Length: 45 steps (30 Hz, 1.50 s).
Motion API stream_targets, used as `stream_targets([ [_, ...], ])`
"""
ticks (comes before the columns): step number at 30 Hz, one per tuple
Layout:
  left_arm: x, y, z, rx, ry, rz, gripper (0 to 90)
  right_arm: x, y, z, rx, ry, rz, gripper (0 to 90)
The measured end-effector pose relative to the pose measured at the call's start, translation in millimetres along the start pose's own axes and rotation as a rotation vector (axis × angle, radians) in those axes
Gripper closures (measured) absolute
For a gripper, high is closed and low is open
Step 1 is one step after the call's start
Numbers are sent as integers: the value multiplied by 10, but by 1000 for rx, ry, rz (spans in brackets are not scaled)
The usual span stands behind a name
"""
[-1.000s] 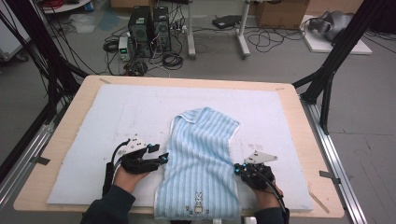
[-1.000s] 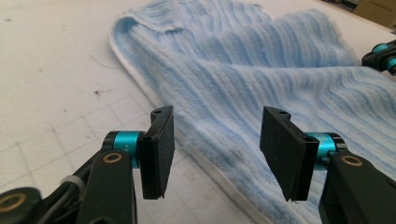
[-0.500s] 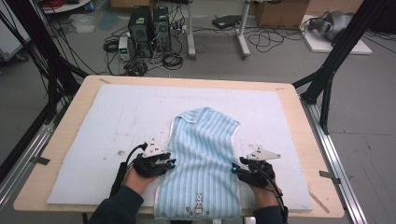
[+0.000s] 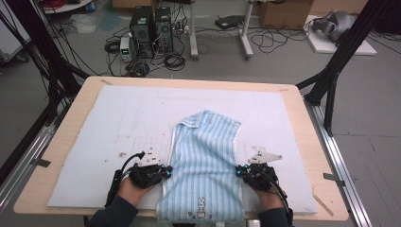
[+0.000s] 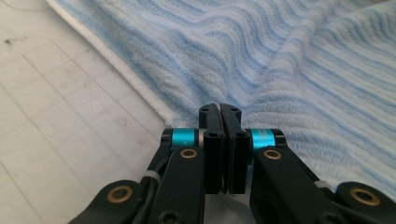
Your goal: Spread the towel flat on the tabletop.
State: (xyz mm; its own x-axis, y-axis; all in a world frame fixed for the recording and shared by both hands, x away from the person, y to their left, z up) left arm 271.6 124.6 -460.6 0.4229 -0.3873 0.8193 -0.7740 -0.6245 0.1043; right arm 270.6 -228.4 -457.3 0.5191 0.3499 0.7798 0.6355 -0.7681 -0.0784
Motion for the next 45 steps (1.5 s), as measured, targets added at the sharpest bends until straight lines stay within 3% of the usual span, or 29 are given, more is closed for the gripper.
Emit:
stream_targets([
  [7, -95, 135, -132, -85, -18, -20, 876, -142, -55, -198, 32, -10, -3, 873],
  [11, -88, 129, -142, -83, 2, -16, 849, -171, -76, -235, 38, -12, -7, 870],
  [12, -72, 99, -129, -49, 24, -29, 783, -164, -71, -237, 38, -10, -6, 858],
  [13, -60, 69, -121, -33, 35, -38, 660, -147, -64, -233, 30, -2, 0, 821],
  [14, -45, 33, -111, -21, 59, -51, 595, -133, -57, -229, 32, 5, 4, 790],
  [17, 25, -80, -91, -2, 126, -43, 534, -52, -21, -214, 29, 38, 14, 710],
  [19, 102, -151, -81, -12, 167, -2, 535, 10, -12, -196, 19, 51, 10, 692],
  [22, 228, -225, -51, -44, 267, 96, 564, 106, -4, -151, 19, 59, 0, 665],
  [25, 315, -266, 13, -39, 302, 156, 570, 175, 1, -102, 21, 66, -10, 647],
  [28, 427, -312, 91, -20, 275, 182, 560, 226, 9, -57, 20, 67, -10, 631],
  [29, 473, -330, 110, -17, 293, 173, 560, 238, 14, -46, 20, 69, -14, 625],
  [35, 604, -458, 202, -10, 265, 120, 497, 327, 47, -19, 23, 74, -22, 609],
  [38, 712, -532, 178, -8, 267, 63, 434, 352, 70, -28, 21, 78, -20, 588],
  [40, 792, -572, 139, -2, 296, 10, 341, 363, 85, -28, 18, 80, -13, 551],
  [42, 838, -591, 120, 13, 293, 0, 262, 369, 114, -23, 14, 84, 1, 489],
  [45, 901, -624, 68, -3, 311, -4, 254, 370, 148, -10, -9, 83, 10, 385],
])
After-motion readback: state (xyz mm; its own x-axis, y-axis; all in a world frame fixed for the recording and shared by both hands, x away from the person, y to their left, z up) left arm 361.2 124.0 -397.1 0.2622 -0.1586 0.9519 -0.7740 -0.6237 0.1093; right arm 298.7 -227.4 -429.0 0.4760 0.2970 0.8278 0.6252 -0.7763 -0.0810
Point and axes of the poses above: each handheld gripper's, and its own axes: z roughly forward along the jaws, x roughly out of its top, y roughly to its right, the point moved 2 cm from there along z, roughly forward along the jaws, and after that the axes turned 4 degrees about y, right-handed, at the moved point
